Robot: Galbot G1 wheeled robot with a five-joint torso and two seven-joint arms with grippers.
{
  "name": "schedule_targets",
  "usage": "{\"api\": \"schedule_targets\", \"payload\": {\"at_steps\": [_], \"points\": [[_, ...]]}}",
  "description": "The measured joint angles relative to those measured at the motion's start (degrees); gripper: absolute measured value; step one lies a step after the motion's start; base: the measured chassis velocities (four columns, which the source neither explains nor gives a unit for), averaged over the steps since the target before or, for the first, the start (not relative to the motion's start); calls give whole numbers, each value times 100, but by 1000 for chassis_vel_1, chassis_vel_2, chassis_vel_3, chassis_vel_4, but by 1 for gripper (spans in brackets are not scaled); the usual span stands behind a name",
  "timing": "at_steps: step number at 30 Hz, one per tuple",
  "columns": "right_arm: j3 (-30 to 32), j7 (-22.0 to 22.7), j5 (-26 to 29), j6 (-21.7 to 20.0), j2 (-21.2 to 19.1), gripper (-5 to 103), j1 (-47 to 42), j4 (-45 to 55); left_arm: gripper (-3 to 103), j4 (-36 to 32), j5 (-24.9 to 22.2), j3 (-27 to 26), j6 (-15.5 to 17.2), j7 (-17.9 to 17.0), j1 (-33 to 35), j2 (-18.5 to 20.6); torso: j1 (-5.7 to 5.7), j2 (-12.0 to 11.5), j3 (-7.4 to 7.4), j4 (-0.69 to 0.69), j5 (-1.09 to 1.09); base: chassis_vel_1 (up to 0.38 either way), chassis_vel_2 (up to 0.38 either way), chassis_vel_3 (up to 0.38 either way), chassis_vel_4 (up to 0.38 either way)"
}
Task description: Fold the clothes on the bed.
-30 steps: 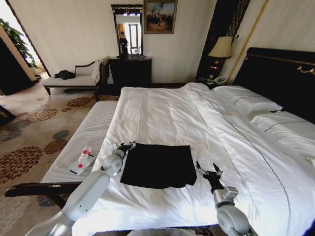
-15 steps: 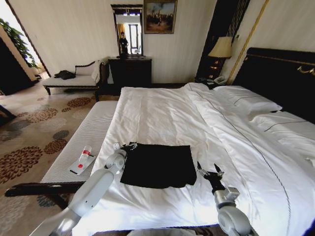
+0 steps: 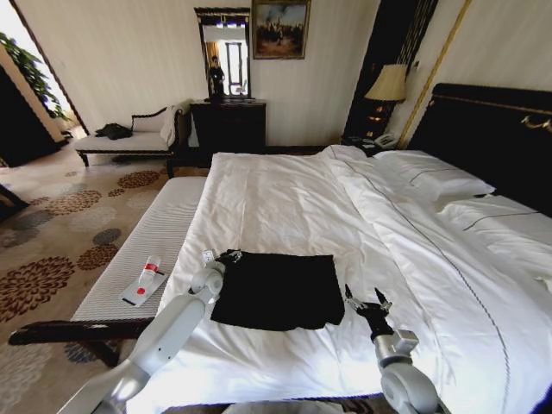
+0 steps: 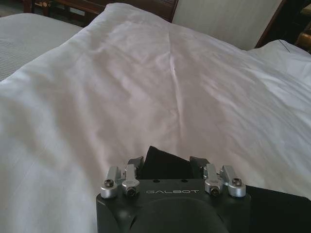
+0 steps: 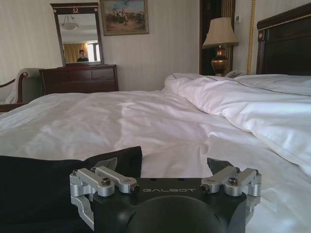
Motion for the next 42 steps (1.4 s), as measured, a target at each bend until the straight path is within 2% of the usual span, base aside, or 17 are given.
{"api": "schedule_targets", "payload": {"at_steps": [2,3,6,9,10,12,14,20,25,29,30,34,35,38,39,42], "points": [[-1,11,2,8,15,100,-8,0,49,2,6,1,1,0,15,-5,0,0,0,0,0,0,0,0,0],[-1,11,2,8,15,100,-8,0,49,2,6,1,1,0,15,-5,0,0,0,0,0,0,0,0,0],[7,27,11,26,20,100,-32,9,32,24,26,1,4,1,45,-12,0,0,0,0,0,0,0,0,0],[24,35,17,29,17,100,-49,34,27,54,39,-2,5,1,52,-23,0,0,0,0,0,0,0,0,0],[32,42,21,30,17,100,-58,50,16,73,46,-7,5,1,51,-37,0,0,0,0,0,0,0,0,0],[38,47,24,31,16,100,-67,60,16,83,48,-11,5,0,48,-48,0,0,0,0,0,0,0,0,0],[46,53,27,34,16,100,-80,69,7,90,50,-16,2,-2,34,-66,0,0,0,-1,0,0,0,0,0],[40,82,66,13,-33,100,-30,70,4,44,45,-17,-16,-14,22,-69,0,0,0,-1,0,0,0,0,0],[29,178,389,-252,-259,100,213,135,4,-5,42,-14,-30,-19,27,-54,0,0,0,-1,0,0,0,0,0],[19,322,1418,-675,-589,100,749,111,4,-78,76,-4,-31,-20,79,-11,0,0,0,-1,0,0,0,0,0],[19,322,1418,-675,-589,100,749,111,4,-78,76,-4,-31,-20,79,-11,0,0,0,-1,0,0,0,0,0],[-71,374,2626,-1072,-878,100,1432,-172,2,-169,97,-51,-32,0,189,20,0,0,0,0,0,0,0,0,0],[-71,374,2626,-1072,-878,100,1432,-172,2,-169,97,-51,-32,0,189,20,0,0,0,0,0,0,0,0,0],[-161,191,3584,-1480,-1099,100,1971,-502,2,-206,126,-74,-33,3,271,49,0,-1,0,0,0,0,0,0,0],[-161,191,3584,-1480,-1099,100,1971,-502,2,-206,126,-74,-33,3,271,49,0,-1,0,0,0,0,0,0,0],[-277,17,4182,-1816,-1207,100,2501,-887,2,-255,139,-75,-50,-1,334,106,0,-1,0,0,-1,0,0,0,0]]}}
